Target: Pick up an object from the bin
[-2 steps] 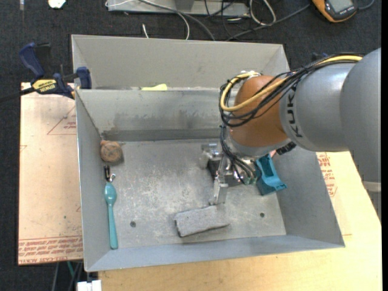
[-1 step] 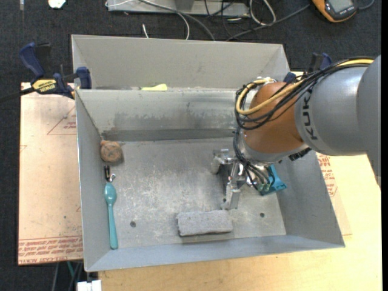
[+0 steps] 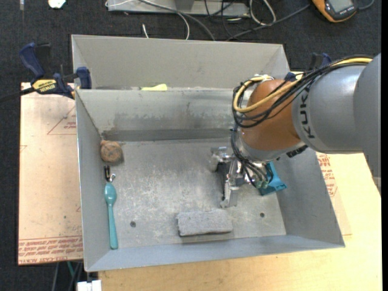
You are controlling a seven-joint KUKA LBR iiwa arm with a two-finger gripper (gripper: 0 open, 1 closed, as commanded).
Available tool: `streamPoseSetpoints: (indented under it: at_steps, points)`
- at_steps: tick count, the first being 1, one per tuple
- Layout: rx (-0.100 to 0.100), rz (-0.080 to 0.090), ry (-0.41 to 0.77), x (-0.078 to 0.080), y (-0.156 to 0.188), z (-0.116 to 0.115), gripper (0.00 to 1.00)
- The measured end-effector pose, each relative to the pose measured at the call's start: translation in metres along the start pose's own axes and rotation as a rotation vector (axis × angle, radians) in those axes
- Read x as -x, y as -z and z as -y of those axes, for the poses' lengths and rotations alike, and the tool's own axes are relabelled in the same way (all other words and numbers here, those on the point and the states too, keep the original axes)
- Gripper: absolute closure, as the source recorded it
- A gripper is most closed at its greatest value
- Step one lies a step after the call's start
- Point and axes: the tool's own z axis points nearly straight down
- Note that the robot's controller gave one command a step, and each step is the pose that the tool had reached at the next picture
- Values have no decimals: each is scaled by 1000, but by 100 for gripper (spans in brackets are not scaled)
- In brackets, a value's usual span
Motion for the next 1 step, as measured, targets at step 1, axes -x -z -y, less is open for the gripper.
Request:
streamPoseSetpoints:
  at_steps: [1]
  points:
    - [2, 2, -14, 35, 0, 59, 0]
